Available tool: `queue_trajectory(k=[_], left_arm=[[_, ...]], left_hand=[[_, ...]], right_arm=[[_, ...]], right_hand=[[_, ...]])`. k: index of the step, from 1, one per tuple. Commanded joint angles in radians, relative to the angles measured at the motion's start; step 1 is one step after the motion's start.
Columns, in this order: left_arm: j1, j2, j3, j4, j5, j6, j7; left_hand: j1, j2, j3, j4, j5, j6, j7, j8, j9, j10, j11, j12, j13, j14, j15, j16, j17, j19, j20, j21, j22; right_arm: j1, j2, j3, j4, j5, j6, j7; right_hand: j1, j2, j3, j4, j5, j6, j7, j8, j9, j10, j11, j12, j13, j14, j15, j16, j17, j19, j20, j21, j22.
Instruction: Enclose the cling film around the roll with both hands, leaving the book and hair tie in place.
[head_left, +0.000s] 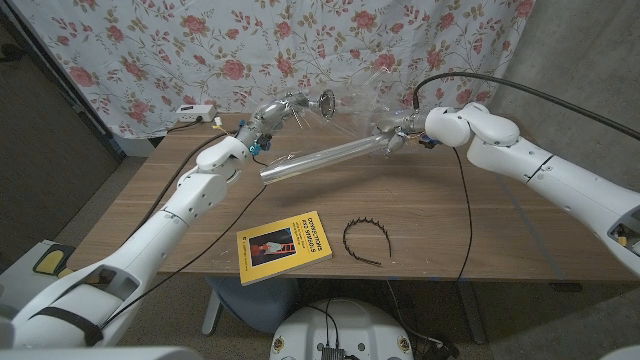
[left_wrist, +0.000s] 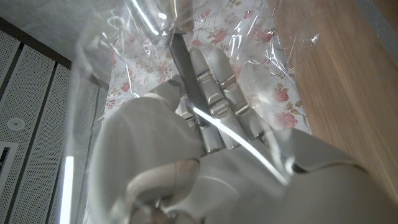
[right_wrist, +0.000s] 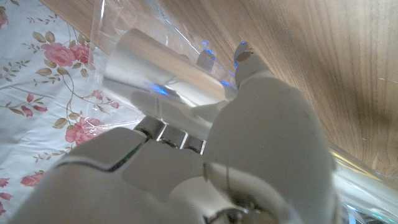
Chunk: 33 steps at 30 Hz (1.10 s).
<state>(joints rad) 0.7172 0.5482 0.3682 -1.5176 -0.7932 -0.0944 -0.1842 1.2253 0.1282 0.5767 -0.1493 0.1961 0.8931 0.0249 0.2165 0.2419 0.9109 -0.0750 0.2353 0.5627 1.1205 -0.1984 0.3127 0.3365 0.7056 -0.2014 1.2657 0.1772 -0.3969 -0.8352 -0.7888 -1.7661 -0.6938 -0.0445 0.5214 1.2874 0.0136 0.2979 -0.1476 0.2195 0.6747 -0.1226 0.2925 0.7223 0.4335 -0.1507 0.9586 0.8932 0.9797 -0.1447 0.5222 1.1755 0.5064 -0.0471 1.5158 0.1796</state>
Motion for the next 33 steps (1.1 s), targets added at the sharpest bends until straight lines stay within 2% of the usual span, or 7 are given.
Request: queue_trajectory(k=[1,10,16,18,21,26,33], left_arm=[[-0.003,0.014,-0.002,-0.012,0.000,0.011,0.008],[-0.011,0.021,0.006,-0.041,0.005,0.033,0.017],[0.006,0.031,0.003,-0.072,0.006,0.041,0.037],[0.013,0.034,0.001,-0.077,0.005,0.043,0.044],[0.021,0.037,-0.002,-0.081,0.002,0.045,0.048],[0.030,0.038,-0.005,-0.088,0.003,0.038,0.055],[0.031,0.039,-0.003,-0.089,0.003,0.036,0.052]], left_hand=[[0.008,0.001,0.011,-0.004,0.004,0.005,-0.003,-0.003,0.000,0.007,-0.003,-0.004,0.005,0.031,-0.026,0.003,0.004,0.000,-0.005,0.006,0.002],[0.007,0.001,0.011,-0.004,0.004,0.005,-0.002,-0.003,0.000,0.007,-0.002,-0.005,0.005,0.031,-0.026,0.002,0.004,0.000,-0.005,0.006,0.002],[0.008,0.002,0.012,-0.004,0.004,0.005,-0.003,-0.003,0.000,0.007,-0.002,-0.005,0.005,0.032,-0.027,0.002,0.003,0.001,-0.005,0.006,0.002],[0.008,0.002,0.012,-0.004,0.003,0.006,-0.002,-0.003,0.000,0.006,-0.001,-0.005,0.005,0.033,-0.027,0.003,0.004,0.001,-0.005,0.007,0.002],[0.008,0.002,0.012,-0.004,0.003,0.005,-0.003,-0.003,0.000,0.006,-0.002,-0.005,0.005,0.033,-0.027,0.003,0.004,0.001,-0.005,0.007,0.002],[0.008,0.002,0.012,-0.004,0.003,0.005,-0.002,-0.003,0.000,0.006,-0.003,-0.005,0.005,0.033,-0.026,0.002,0.004,0.001,-0.005,0.007,0.002],[0.007,0.001,0.012,-0.004,0.003,0.005,-0.003,-0.004,0.000,0.007,-0.001,-0.005,0.004,0.032,-0.026,0.002,0.003,0.001,-0.005,0.007,0.002]], right_arm=[[-0.024,0.002,-0.015,-0.083,-0.193,0.019,-0.013],[-0.073,0.010,0.024,-0.121,-0.271,-0.063,-0.013],[-0.076,0.012,0.050,-0.114,-0.224,-0.039,-0.007],[-0.075,0.013,0.072,-0.091,-0.154,-0.006,-0.016],[-0.046,0.015,0.101,-0.007,0.012,0.101,-0.009],[-0.032,0.009,0.112,0.045,0.106,0.172,-0.024],[0.001,0.013,0.091,0.098,0.191,0.252,0.019]], right_hand=[[0.124,0.134,0.008,0.000,0.001,0.008,-0.001,0.005,0.003,0.011,-0.001,0.000,-0.003,0.003,-0.073,0.006,0.000,0.006,-0.157,0.002,0.003],[0.125,0.132,0.007,-0.002,0.001,0.012,0.000,0.006,0.001,0.013,0.002,-0.001,-0.006,0.005,-0.074,0.006,-0.002,0.009,-0.156,0.002,0.003],[0.125,0.131,0.006,-0.002,0.001,0.014,0.000,0.006,-0.001,0.013,0.001,0.000,-0.005,0.008,-0.073,0.007,-0.004,0.012,-0.156,0.001,0.003],[0.124,0.131,0.007,-0.002,0.001,0.014,0.001,0.005,-0.001,0.014,0.002,0.000,-0.006,0.005,-0.073,0.005,-0.006,0.012,-0.156,0.001,0.002],[0.122,0.131,0.008,0.000,0.001,0.014,-0.003,0.006,0.000,0.010,0.000,0.001,-0.001,0.001,-0.073,0.001,-0.007,0.007,-0.155,-0.004,0.001],[0.117,0.130,0.009,0.003,-0.001,0.015,-0.004,0.006,-0.001,0.007,-0.005,0.000,-0.001,-0.006,-0.073,-0.004,-0.006,-0.001,-0.155,-0.009,0.000],[0.112,0.131,0.012,0.005,-0.003,0.014,-0.006,0.005,-0.002,0.003,-0.009,0.000,0.001,-0.015,-0.074,-0.010,-0.004,-0.007,-0.156,-0.011,0.001]])
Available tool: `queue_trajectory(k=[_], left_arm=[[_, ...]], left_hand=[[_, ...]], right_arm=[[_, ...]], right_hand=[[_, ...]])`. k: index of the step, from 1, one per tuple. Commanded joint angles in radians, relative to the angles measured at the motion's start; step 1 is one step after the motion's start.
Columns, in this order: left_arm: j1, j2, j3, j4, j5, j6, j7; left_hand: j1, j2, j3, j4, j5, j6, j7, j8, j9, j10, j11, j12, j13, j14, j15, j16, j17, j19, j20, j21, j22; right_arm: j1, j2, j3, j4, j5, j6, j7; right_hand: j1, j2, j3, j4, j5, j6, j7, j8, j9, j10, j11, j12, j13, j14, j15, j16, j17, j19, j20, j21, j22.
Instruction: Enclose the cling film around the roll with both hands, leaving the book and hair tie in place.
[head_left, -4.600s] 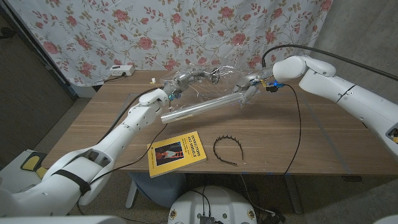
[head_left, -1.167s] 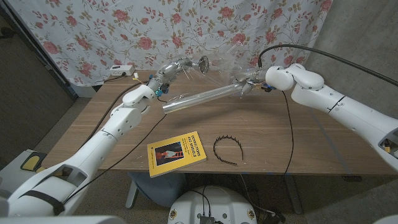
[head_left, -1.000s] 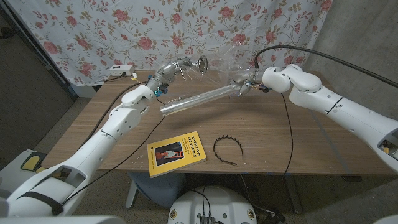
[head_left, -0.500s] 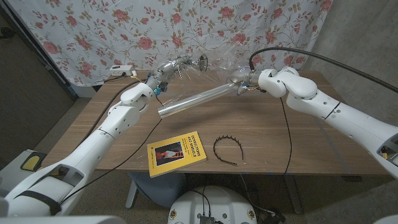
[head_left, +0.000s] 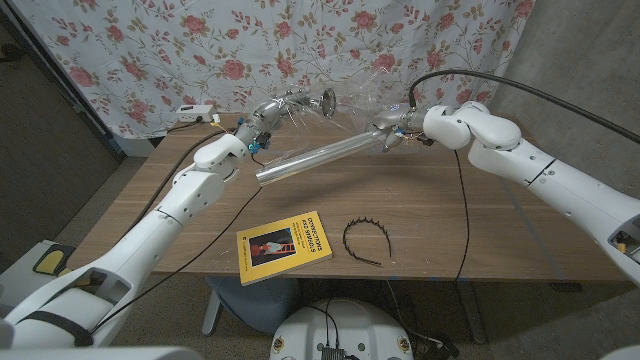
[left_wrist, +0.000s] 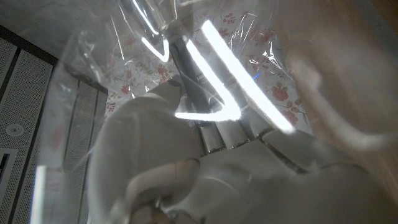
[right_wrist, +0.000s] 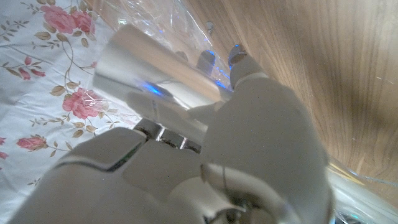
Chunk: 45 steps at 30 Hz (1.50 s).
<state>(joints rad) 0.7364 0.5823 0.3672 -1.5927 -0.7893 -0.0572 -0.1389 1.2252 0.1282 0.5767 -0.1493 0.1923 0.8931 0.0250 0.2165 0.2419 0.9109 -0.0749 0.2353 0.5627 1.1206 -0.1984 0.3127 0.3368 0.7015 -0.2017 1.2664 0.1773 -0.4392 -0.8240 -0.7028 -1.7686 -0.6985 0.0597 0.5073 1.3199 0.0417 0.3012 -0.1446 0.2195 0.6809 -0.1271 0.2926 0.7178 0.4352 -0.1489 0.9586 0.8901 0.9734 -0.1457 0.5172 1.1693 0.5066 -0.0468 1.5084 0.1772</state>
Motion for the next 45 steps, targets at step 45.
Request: queue_trajectory(k=[45], left_arm=[[0.065,0.034,-0.020,-0.070,-0.022,0.000,0.017]], left_hand=[[0.007,0.001,0.012,-0.004,0.006,0.004,-0.003,-0.004,0.000,0.008,-0.003,-0.005,0.005,0.033,-0.026,0.001,0.004,0.004,-0.004,0.009,0.002]], right_arm=[[0.114,0.008,-0.030,0.060,0.042,0.300,0.046]], right_hand=[[0.050,0.106,0.021,0.012,-0.038,0.010,-0.028,0.015,0.016,-0.033,-0.041,0.000,0.029,-0.056,-0.076,-0.046,0.001,-0.056,-0.154,-0.021,0.005]])
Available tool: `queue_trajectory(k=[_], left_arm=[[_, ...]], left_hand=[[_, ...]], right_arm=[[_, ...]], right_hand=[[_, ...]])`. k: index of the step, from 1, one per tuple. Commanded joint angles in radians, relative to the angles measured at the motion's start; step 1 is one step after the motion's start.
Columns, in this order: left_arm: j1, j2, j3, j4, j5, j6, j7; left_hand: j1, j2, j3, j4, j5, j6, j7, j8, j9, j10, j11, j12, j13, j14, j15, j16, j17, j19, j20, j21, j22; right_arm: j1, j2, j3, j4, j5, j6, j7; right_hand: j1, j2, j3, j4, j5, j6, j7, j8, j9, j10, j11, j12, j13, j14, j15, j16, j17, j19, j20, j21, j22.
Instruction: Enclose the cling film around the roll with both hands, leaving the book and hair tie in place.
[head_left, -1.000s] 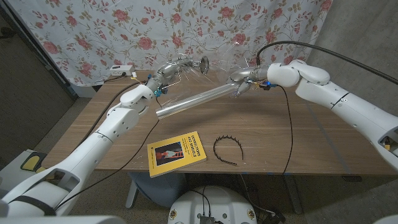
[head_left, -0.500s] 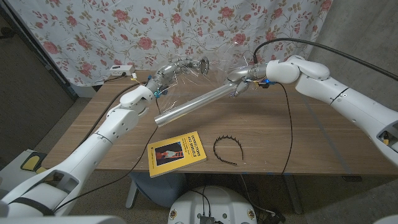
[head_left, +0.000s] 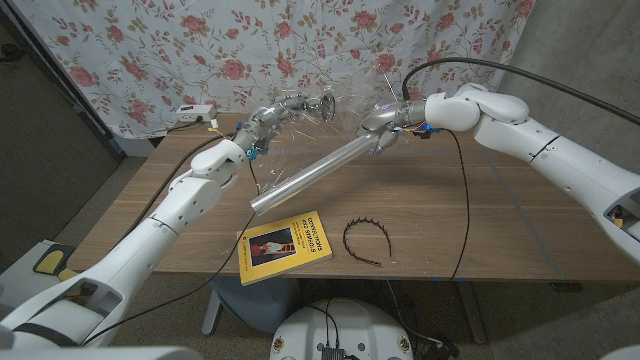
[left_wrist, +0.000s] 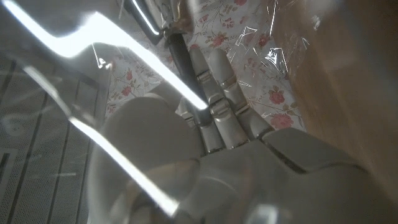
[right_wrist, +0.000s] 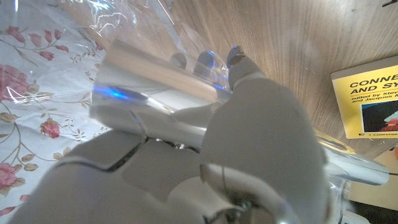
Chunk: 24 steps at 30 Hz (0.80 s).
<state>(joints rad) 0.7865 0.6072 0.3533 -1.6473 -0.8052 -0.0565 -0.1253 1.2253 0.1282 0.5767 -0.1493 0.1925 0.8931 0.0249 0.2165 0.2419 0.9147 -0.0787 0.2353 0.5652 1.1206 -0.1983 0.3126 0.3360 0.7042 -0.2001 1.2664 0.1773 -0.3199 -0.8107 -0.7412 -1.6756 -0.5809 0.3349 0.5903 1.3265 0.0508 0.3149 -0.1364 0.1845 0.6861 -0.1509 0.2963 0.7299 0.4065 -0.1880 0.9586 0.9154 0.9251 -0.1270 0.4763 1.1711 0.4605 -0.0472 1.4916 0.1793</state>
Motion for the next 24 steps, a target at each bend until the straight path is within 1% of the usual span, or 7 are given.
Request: queue_trajectory(k=[1,5,12,15,17,20,24], left_arm=[[0.015,0.009,-0.006,-0.016,-0.007,-0.001,0.003],[0.016,0.009,-0.007,-0.014,-0.010,-0.001,0.000],[0.020,0.006,-0.009,-0.008,-0.013,-0.008,0.000],[0.019,0.006,-0.008,-0.007,-0.013,-0.009,-0.002],[0.019,0.006,-0.007,-0.006,-0.012,-0.010,-0.003],[0.021,0.005,-0.007,-0.008,-0.012,-0.010,0.000],[0.022,0.003,-0.006,-0.009,-0.012,-0.010,0.002]], left_hand=[[0.007,0.001,0.012,-0.004,0.006,0.004,-0.003,-0.004,0.000,0.005,0.000,-0.005,0.003,0.033,-0.027,0.001,0.004,0.001,-0.006,0.009,0.002],[0.007,0.001,0.012,-0.005,0.006,0.004,-0.004,-0.004,0.000,0.004,0.000,-0.005,0.004,0.032,-0.027,0.000,0.004,0.001,-0.006,0.009,0.002],[0.007,0.002,0.012,-0.004,0.006,0.005,-0.005,-0.004,0.000,0.004,-0.001,-0.006,0.003,0.033,-0.026,0.000,0.004,0.001,-0.006,0.009,0.002],[0.006,0.002,0.012,-0.004,0.006,0.005,-0.005,-0.004,0.000,0.004,-0.001,-0.005,0.003,0.033,-0.027,0.000,0.004,0.001,-0.006,0.010,0.002],[0.006,0.002,0.012,-0.004,0.006,0.005,-0.005,-0.004,0.000,0.004,0.000,-0.006,0.003,0.033,-0.027,0.000,0.004,0.001,-0.006,0.010,0.002],[0.006,0.001,0.012,-0.004,0.006,0.004,-0.005,-0.004,0.000,0.004,-0.001,-0.005,0.004,0.033,-0.027,0.000,0.004,0.001,-0.006,0.010,0.002],[0.006,0.002,0.012,-0.004,0.006,0.005,-0.004,-0.004,0.000,0.004,-0.001,-0.006,0.003,0.033,-0.027,0.000,0.004,0.000,-0.006,0.010,0.002]], right_arm=[[-0.007,-0.005,0.010,-0.035,-0.078,0.022,-0.038],[-0.018,-0.005,0.019,-0.052,-0.105,-0.001,-0.050],[-0.071,-0.005,0.060,-0.091,-0.126,-0.122,-0.094],[-0.088,-0.010,0.062,-0.116,-0.153,-0.152,-0.115],[-0.100,-0.016,0.059,-0.143,-0.191,-0.171,-0.129],[-0.123,-0.021,0.061,-0.171,-0.209,-0.191,-0.145],[-0.147,-0.028,0.058,-0.202,-0.245,-0.204,-0.165]], right_hand=[[0.043,0.097,0.008,0.005,-0.003,0.004,-0.005,0.011,0.004,-0.004,-0.002,0.000,0.005,-0.009,-0.095,-0.006,-0.001,-0.011,-0.154,-0.004,0.003],[0.042,0.098,0.008,0.005,-0.003,0.004,-0.006,0.011,0.005,-0.005,-0.003,-0.001,0.004,-0.009,-0.096,-0.007,-0.001,-0.014,-0.154,-0.005,0.003],[0.044,0.101,0.011,0.003,-0.004,0.005,-0.001,0.011,0.003,0.001,0.004,-0.004,-0.005,-0.006,-0.097,-0.008,0.000,-0.012,-0.154,-0.001,0.005],[0.046,0.102,0.012,0.001,-0.005,0.008,0.006,0.011,0.002,0.008,0.006,-0.005,-0.011,-0.002,-0.097,-0.007,0.001,-0.011,-0.154,0.001,0.005],[0.050,0.104,0.014,-0.001,-0.005,0.012,0.012,0.012,0.001,0.013,0.012,-0.005,-0.015,0.004,-0.098,-0.005,0.001,-0.004,-0.154,0.005,0.006],[0.053,0.103,0.013,-0.005,-0.004,0.019,0.016,0.014,-0.001,0.026,0.020,-0.003,-0.021,0.014,-0.098,-0.003,-0.001,0.004,-0.153,0.010,0.007],[0.057,0.100,0.012,-0.008,-0.003,0.030,0.023,0.016,-0.005,0.041,0.022,-0.002,-0.030,0.027,-0.096,-0.001,-0.006,0.012,-0.152,0.013,0.006]])
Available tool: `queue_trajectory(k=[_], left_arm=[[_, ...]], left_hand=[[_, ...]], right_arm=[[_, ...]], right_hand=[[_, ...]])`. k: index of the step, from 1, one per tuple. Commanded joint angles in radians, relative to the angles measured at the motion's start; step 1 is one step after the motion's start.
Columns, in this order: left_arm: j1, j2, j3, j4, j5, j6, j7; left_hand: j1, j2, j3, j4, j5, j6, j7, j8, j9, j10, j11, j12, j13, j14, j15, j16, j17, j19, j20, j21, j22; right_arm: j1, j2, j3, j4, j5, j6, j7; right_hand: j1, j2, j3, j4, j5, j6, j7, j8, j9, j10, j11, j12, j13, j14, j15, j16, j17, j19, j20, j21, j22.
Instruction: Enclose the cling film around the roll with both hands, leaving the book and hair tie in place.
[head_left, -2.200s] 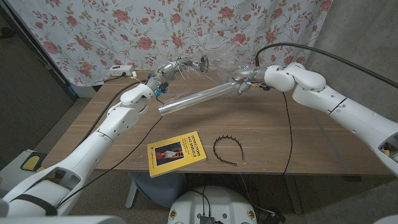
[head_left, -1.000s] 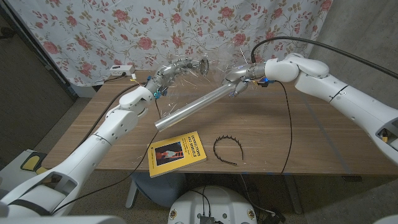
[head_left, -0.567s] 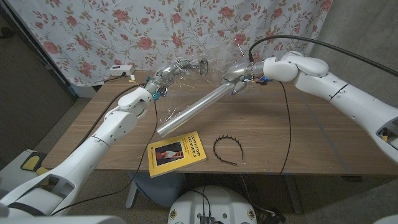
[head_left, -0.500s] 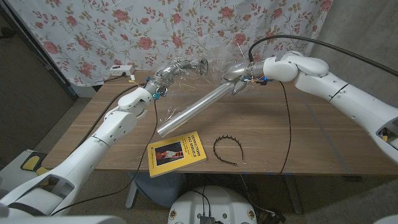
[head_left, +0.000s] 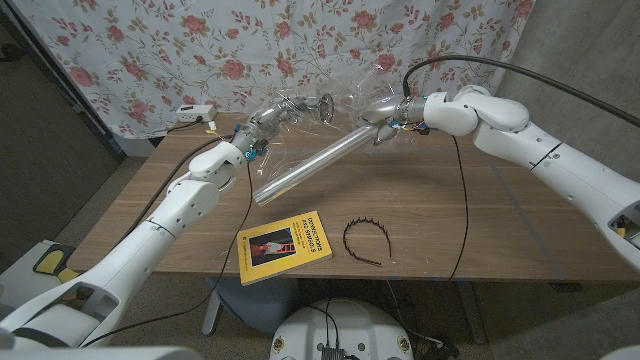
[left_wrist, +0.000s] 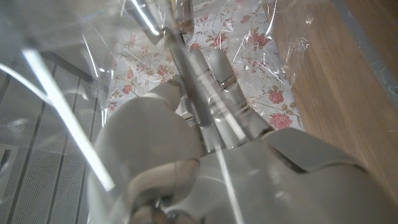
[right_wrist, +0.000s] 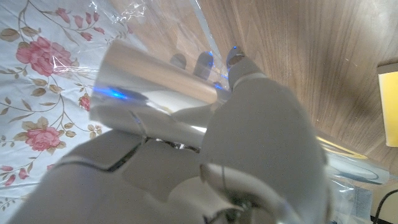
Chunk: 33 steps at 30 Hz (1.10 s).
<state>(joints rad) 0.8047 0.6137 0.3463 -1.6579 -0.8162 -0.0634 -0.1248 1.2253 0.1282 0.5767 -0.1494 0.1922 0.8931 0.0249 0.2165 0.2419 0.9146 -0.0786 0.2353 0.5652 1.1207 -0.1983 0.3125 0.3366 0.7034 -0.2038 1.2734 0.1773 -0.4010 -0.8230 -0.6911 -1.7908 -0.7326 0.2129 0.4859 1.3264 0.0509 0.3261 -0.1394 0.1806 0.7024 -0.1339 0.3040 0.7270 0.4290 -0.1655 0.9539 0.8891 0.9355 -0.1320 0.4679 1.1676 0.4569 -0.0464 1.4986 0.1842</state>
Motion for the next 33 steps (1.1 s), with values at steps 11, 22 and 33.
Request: queue_trajectory(k=[11,22,33], left_arm=[[-0.005,-0.019,0.012,0.011,0.001,-0.007,-0.001],[-0.003,-0.019,0.011,0.006,-0.005,-0.007,-0.005],[0.001,-0.018,0.005,0.005,-0.018,-0.004,-0.011]], left_hand=[[0.006,0.002,0.012,-0.004,0.006,0.005,-0.004,-0.004,0.000,0.004,0.000,-0.006,0.003,0.032,-0.027,-0.001,0.003,0.001,-0.002,0.003,0.002],[0.006,0.002,0.013,-0.004,0.006,0.006,-0.005,-0.003,0.000,0.003,-0.002,-0.006,0.003,0.032,-0.027,-0.002,0.003,0.000,-0.002,0.003,0.002],[0.006,0.002,0.013,-0.004,0.006,0.005,-0.007,-0.004,0.000,0.004,-0.001,-0.006,0.004,0.032,-0.027,-0.002,0.003,0.000,-0.002,0.004,0.002]], right_arm=[[-0.122,-0.025,-0.011,-0.140,-0.298,-0.138,-0.132],[-0.164,0.013,-0.015,-0.139,-0.487,-0.276,-0.197],[-0.186,0.080,-0.015,-0.119,-0.578,-0.435,-0.232]], right_hand=[[0.063,0.094,-0.002,-0.011,0.003,0.027,0.010,0.009,-0.008,0.032,0.004,0.000,-0.021,0.031,-0.091,0.006,-0.011,0.027,-0.152,0.008,-0.002],[0.070,0.090,-0.004,-0.014,0.006,0.041,0.014,0.010,-0.015,0.048,0.010,0.000,-0.035,0.047,-0.091,0.006,-0.019,0.041,-0.152,0.011,-0.003],[0.080,0.086,-0.008,-0.018,0.013,0.051,0.027,0.007,-0.023,0.073,0.028,0.005,-0.050,0.064,-0.092,0.007,-0.029,0.068,-0.152,0.017,-0.003]])
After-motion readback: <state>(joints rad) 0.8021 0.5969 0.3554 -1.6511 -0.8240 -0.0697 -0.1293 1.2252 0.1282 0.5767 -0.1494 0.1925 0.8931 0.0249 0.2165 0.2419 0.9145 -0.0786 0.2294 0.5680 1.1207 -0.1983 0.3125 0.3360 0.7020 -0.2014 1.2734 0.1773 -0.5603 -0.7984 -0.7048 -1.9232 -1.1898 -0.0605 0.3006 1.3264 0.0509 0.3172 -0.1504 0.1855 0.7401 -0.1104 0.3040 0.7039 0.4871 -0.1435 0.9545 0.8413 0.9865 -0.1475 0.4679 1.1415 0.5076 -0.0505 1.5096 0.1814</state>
